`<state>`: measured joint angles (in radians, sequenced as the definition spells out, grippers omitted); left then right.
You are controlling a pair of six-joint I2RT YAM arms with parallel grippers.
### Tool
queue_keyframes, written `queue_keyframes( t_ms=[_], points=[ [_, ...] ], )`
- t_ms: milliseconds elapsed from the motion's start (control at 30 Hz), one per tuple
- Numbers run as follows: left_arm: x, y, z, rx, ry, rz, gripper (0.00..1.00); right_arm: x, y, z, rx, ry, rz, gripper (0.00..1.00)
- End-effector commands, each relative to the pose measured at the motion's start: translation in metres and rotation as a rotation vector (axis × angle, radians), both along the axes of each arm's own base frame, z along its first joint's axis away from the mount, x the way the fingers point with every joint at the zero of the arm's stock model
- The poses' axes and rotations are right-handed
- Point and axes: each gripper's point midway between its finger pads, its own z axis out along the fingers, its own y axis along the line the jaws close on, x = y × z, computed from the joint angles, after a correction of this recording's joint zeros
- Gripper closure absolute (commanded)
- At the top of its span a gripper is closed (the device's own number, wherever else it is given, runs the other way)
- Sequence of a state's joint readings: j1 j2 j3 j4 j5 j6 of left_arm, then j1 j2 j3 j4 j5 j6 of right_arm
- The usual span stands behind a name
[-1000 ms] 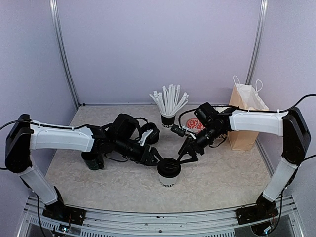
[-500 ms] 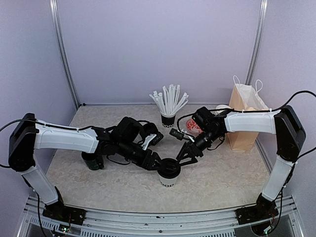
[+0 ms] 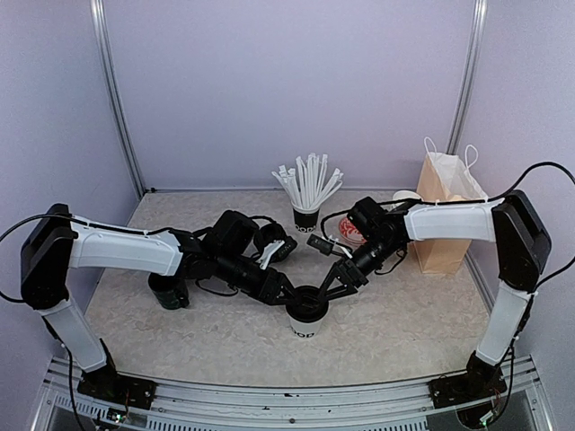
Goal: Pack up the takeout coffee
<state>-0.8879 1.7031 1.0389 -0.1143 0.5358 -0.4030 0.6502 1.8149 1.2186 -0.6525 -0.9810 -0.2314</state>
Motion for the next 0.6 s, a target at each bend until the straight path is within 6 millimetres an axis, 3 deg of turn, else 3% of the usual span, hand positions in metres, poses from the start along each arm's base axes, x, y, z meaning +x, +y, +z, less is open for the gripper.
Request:
queue_keyframes(
  t_ms=[0,100,200,300,433,567],
  points=[
    [0.007,0.031,-0.046,0.198,-0.01,0.065,0.53,0.007,-0.016,-0.05,-0.173,-0.012,-0.038,0.46],
    [0.009,0.028,-0.038,0.178,-0.027,0.064,0.53,0.009,-0.019,-0.055,-0.195,-0.029,-0.053,0.48],
    [0.009,0.03,-0.046,0.199,-0.02,0.061,0.53,0.008,-0.025,-0.068,-0.249,-0.009,-0.066,0.47],
    [0.008,0.03,-0.052,0.207,-0.013,0.062,0.53,0.005,-0.022,-0.069,-0.242,0.027,-0.057,0.49],
    [0.012,0.027,-0.039,0.185,-0.043,0.066,0.52,0.005,-0.009,-0.038,-0.134,0.026,-0.011,0.41],
    [0.015,0.021,-0.008,0.127,-0.099,0.068,0.5,0.008,-0.004,-0.001,-0.056,-0.047,0.014,0.27]
  ],
)
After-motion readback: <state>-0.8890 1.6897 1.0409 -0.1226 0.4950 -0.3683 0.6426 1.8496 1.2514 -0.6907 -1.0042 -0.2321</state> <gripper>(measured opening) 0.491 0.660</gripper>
